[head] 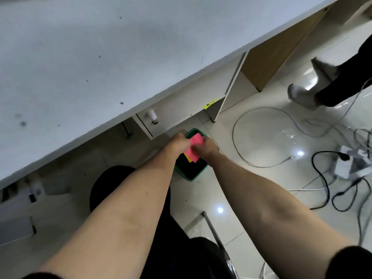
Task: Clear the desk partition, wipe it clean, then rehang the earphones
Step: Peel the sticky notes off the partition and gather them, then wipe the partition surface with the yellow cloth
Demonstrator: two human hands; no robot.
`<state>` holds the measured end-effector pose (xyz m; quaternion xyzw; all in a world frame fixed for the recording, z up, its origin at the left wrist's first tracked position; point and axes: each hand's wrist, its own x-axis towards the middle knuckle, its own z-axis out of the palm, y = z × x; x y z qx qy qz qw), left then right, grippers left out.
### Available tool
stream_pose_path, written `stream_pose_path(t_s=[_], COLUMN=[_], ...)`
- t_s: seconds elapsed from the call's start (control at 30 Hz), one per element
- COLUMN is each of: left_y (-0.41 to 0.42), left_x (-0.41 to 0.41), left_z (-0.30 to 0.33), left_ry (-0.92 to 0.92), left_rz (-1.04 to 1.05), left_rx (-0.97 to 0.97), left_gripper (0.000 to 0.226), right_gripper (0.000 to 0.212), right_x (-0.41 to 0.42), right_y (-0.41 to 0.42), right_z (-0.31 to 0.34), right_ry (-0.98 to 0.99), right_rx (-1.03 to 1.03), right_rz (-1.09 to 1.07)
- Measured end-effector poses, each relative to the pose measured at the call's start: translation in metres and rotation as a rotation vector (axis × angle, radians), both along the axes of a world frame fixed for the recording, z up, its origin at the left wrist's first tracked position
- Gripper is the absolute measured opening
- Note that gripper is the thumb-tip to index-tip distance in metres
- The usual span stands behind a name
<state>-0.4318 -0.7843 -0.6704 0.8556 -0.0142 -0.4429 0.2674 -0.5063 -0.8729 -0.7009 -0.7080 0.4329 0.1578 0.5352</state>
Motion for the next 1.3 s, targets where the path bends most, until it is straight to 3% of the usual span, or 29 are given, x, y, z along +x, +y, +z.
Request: stream_pose_path(t_s=[0.27,0.57,0.8,0.87,0.93,0.97,1.03,1.1,1.3], left_y=[0.0,0.009,0.033,0.042,0.054,0.058,0.068,0.078,0.097], left_x=[0.015,0.018,0.004,-0.005,-0.015,-0.019,-0.026,-0.036,-0.06], left_z=[-0.059,0.005,0.093,0.122,0.147,0.159,0.183,0.209,0.271], left_ry=[0.135,-0.003,-0.203,-0.244,-0.274,-0.297,-0.353,-0.399,-0.425], left_rz=[-0.036,-0.036,-0.068,-0.061,-0.066,-0.093,-0.131,-0.122,-0.122], left_rx=[0.052,0.051,0.036,0.007,-0.003,0.001,-0.003,-0.011,-0.156], left_gripper=[0.033,0.035,0.027,0.035,0.066,0.064,0.032,0.017,0.042], right_gripper=[0.047,0.033,0.035,0.03,0.025,0.02,0.014,0.025,0.029], right_x=[0.011,0.028,0.028,0.023,0.015,0.01,-0.001,-0.013,-0.044], right_y=[-0.003,0.002,0.019,0.028,0.038,0.041,0.049,0.055,0.072], right_z=[-0.036,0.004,0.089,0.117,0.146,0.16,0.187,0.216,0.284], right_ry=[0.168,0.176,0.069,0.022,-0.027,-0.05,-0.105,-0.178,-0.415], right_rx=[-0.132,-0.203,-0.355,-0.382,-0.414,-0.432,-0.454,-0.483,-0.659], right_rz=[0.106,0.237,0.335,0.322,0.311,0.29,0.195,0.067,-0.157])
